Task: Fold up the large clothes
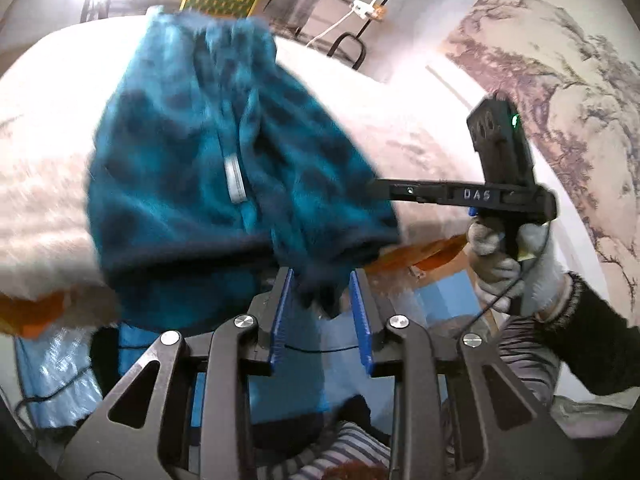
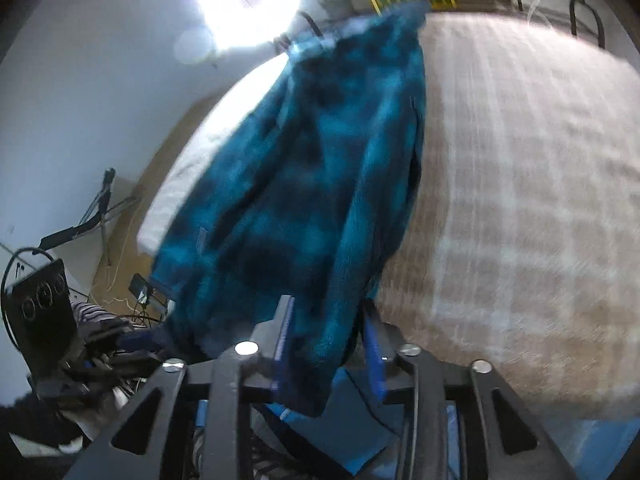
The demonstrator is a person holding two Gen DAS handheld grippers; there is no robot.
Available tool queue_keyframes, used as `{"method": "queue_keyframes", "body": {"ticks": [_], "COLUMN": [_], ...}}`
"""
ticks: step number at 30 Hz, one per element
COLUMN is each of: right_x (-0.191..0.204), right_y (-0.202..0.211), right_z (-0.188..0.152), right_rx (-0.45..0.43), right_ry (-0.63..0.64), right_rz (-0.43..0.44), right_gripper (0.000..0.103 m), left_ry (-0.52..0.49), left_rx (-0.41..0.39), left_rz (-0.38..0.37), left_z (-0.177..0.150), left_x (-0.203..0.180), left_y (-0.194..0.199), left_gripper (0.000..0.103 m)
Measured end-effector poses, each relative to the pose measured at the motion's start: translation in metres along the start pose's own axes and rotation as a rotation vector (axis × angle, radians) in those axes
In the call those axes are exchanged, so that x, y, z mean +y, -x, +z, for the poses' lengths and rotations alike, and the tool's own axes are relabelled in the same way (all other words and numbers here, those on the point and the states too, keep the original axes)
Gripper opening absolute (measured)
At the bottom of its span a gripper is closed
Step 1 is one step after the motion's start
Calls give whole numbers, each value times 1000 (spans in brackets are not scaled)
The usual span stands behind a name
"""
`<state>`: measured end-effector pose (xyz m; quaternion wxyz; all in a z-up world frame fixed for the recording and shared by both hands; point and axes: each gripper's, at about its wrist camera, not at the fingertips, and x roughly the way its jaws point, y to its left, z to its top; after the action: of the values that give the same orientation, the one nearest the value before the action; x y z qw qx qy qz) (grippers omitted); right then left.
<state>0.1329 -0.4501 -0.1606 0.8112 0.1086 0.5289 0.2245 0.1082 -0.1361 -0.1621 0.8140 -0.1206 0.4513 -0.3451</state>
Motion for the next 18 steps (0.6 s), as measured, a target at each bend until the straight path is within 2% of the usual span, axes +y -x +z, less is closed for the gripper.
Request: {"method": "queue_keyframes", "body": {"ticks": [2, 4, 6, 8, 9, 12, 15, 18], "right_x": [-3, -10, -20, -23, -26, -38, -53, -72], "right_y": [19, 33, 47, 53, 55, 53, 42, 16], "right_z": [9, 24, 45, 66, 75, 117, 159, 206], "right_rx": [-60, -118, -177, -213, -222, -264, -278, -273], "right_ry": [8, -9, -34, -36, -31, -39, -49, -50], "right_rz": [12, 12, 4, 1, 4, 6, 13, -21], "right_gripper": [38, 47, 48, 48, 49, 61, 61, 61], "left_ry": [27, 21, 2, -17, -24, -23, -44, -5], "left_rx": [-35, -54, -83, -80, -78, -81, -52, -10], "left_rz": [-10, -3, 34, 39, 46, 70, 108, 88], "left_z": [21, 53, 87, 113, 136, 179, 208, 217], "left_x": [7, 14, 20, 28, 34, 51, 73, 100], "left_y": [17, 22, 24, 19, 12, -12, -51, -83], "left_gripper": [36, 37, 38, 38, 40, 43, 43, 43]}}
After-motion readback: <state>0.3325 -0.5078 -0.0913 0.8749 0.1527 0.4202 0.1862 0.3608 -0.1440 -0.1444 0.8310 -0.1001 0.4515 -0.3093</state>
